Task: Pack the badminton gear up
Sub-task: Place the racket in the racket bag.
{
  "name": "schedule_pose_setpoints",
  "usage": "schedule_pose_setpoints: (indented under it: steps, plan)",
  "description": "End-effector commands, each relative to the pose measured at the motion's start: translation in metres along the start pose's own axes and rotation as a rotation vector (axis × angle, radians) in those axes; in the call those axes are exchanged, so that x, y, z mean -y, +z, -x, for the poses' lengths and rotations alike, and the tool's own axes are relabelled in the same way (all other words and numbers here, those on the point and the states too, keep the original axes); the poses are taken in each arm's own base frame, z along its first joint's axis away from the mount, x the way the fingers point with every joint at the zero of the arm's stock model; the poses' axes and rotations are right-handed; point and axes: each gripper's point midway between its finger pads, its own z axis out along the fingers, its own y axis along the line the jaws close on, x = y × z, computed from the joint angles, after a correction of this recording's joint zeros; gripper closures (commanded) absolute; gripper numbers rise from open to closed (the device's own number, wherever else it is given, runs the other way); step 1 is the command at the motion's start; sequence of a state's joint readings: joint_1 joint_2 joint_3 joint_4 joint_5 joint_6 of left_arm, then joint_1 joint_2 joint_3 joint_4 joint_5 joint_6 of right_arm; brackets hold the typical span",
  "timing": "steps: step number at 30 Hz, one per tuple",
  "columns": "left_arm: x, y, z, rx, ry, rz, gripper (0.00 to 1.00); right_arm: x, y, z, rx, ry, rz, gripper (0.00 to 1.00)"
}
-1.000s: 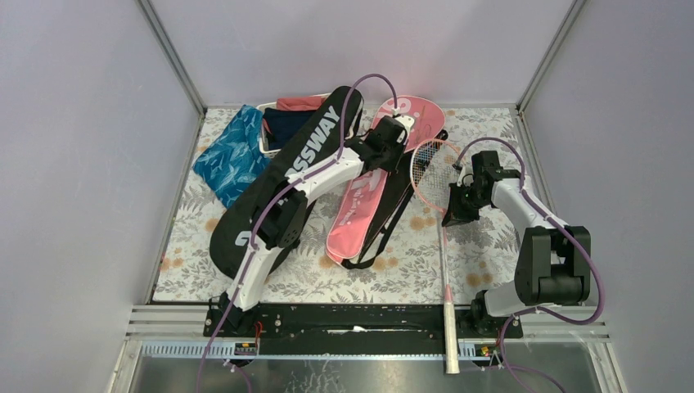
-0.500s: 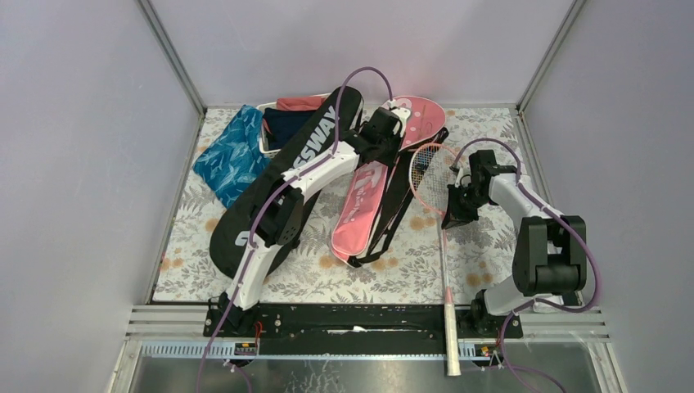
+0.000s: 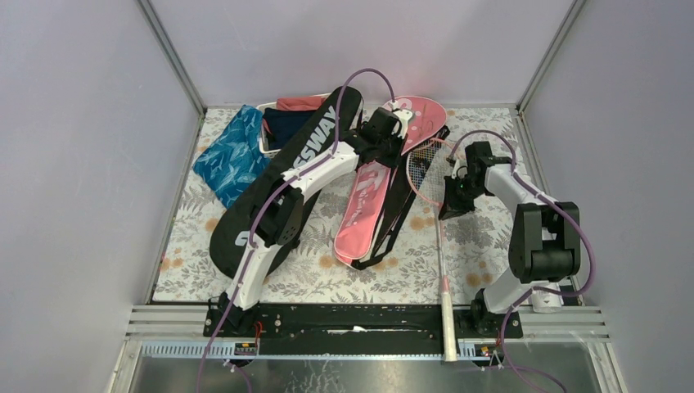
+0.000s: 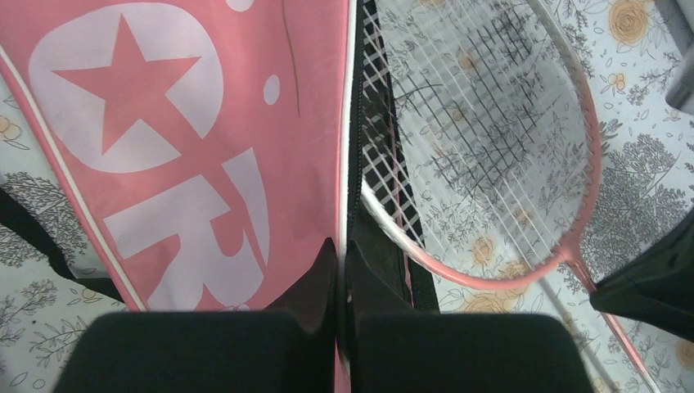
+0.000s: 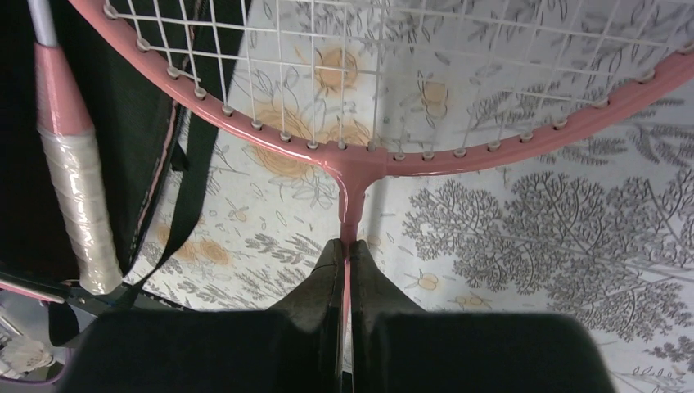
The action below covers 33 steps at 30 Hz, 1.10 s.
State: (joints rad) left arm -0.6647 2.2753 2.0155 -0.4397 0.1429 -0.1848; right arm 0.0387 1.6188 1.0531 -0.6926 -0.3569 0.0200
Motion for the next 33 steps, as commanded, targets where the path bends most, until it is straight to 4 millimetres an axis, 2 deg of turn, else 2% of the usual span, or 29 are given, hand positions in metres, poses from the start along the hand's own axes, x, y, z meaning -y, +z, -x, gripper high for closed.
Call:
schedule_pose_setpoints:
  steps: [1,8,16,21,26,29,33]
  plan:
    - [0.016,-0.015,0.035,0.118,0.03,-0.074,1.0,-0.01,0.001,0.029,0.052,-0.038,0.009,1.0]
    - [0.041,-0.016,0.027,0.105,0.074,-0.142,1.0,-0.017,0.009,0.049,0.07,-0.043,-0.002,1.0]
    - [0.067,-0.019,0.016,0.075,0.068,-0.236,1.0,-0.036,0.017,0.064,0.095,-0.06,0.005,1.0]
    - [0.073,-0.021,0.007,0.06,0.068,-0.268,1.0,-0.045,0.022,0.07,0.1,-0.067,0.01,1.0]
    - [0.074,-0.023,-0.01,0.037,0.089,-0.282,1.0,-0.051,0.024,0.079,0.12,-0.068,0.018,1.0]
    - [0.076,-0.024,-0.021,0.023,0.067,-0.298,1.0,-0.058,0.025,0.087,0.135,-0.052,0.035,1.0]
    - [0.079,-0.024,-0.032,0.008,0.027,-0.319,1.0,-0.065,0.025,0.111,0.199,-0.021,0.042,1.0]
